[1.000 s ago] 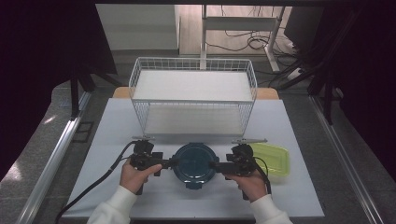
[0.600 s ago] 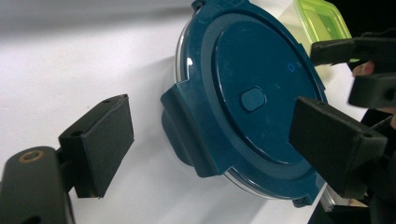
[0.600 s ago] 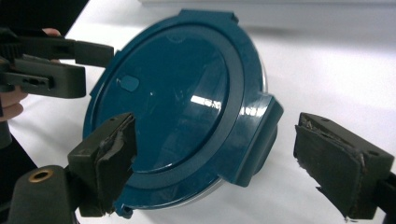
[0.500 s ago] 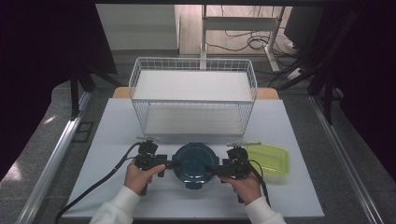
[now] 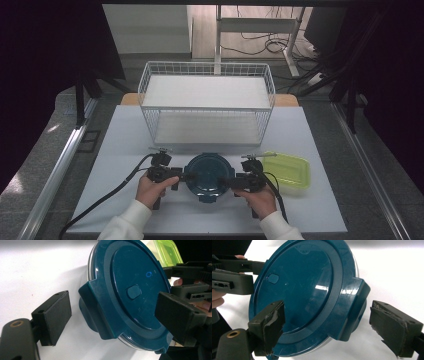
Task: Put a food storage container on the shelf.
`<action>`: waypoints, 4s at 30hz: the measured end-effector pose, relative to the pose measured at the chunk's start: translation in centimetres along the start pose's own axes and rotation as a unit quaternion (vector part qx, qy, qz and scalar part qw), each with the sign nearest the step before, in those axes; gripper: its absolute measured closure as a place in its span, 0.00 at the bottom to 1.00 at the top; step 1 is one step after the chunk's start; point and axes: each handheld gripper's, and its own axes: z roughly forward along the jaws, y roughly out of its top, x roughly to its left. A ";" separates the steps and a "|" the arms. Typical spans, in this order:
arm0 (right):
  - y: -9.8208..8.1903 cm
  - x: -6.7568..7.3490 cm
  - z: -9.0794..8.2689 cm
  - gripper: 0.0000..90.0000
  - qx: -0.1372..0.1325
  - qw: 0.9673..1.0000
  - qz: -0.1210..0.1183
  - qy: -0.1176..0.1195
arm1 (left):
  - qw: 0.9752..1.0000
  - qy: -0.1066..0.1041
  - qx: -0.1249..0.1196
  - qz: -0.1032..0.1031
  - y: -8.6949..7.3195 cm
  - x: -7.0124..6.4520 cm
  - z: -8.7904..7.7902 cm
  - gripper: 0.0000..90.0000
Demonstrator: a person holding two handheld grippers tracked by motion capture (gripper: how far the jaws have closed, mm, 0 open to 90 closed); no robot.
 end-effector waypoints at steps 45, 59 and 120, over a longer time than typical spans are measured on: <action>-0.3 -0.9 0.9 0.22 0.020 0.994 0.083 0.069 | 0.999 -0.030 -0.005 -0.007 -0.6 -0.5 0.4 0.36; -1.0 -0.3 -0.3 0.31 0.005 0.994 0.081 0.067 | 0.999 -0.032 -0.026 -0.009 -1.7 -1.3 -0.4 0.40; 2.7 2.7 -4.8 0.34 -0.045 0.998 0.010 0.053 | 0.997 -0.024 -0.058 0.036 2.0 -4.9 -4.2 0.43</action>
